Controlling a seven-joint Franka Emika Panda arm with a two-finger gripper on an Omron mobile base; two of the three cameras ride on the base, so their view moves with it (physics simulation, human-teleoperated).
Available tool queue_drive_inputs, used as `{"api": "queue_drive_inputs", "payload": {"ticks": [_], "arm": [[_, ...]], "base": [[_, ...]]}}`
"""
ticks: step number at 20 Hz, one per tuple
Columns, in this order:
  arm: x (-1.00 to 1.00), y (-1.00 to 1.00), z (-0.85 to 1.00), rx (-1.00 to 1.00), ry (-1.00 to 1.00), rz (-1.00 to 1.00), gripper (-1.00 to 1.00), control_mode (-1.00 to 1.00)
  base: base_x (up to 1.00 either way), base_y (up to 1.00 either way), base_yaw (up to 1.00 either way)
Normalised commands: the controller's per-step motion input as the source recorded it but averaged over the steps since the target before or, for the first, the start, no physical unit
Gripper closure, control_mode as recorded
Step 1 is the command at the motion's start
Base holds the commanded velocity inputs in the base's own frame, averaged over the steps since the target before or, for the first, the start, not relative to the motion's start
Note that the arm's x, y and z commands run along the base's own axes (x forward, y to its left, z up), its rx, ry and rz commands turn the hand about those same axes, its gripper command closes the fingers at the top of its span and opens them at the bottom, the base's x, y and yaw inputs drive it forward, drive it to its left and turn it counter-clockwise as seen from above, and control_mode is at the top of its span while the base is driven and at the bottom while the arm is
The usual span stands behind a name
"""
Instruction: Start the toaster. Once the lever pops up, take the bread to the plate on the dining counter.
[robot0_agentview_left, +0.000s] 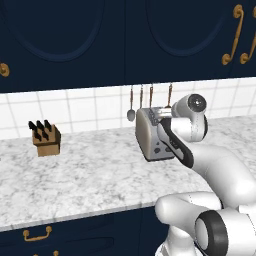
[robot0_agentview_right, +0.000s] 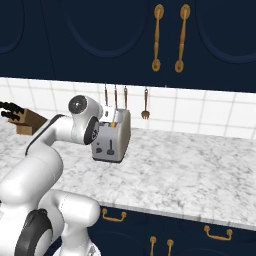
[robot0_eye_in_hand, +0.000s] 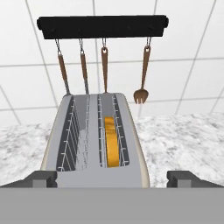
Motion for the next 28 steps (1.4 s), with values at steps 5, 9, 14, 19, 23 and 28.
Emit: {"api": "queue_drive_inputs", "payload": {"ticks": [5,9,14,19,23,28], "arm": [[0.0,0.0,0.0,0.0,0.0,0.0,-1.0,-1.0],[0.0,0.0,0.0,0.0,0.0,0.0,-1.0,-1.0],[0.0,0.0,0.0,0.0,0.0,0.0,-1.0,-1.0],[0.0,0.0,0.0,0.0,0.0,0.0,-1.0,-1.0],[0.0,0.0,0.0,0.0,0.0,0.0,-1.0,-1.0],[0.0,0.0,0.0,0.0,0.0,0.0,-1.0,-1.0]], "base": [[0.0,0.0,0.0],[0.0,0.0,0.0],[0.0,0.0,0.0],[0.0,0.0,0.0],[0.0,0.0,0.0],[0.0,0.0,0.0]]}}
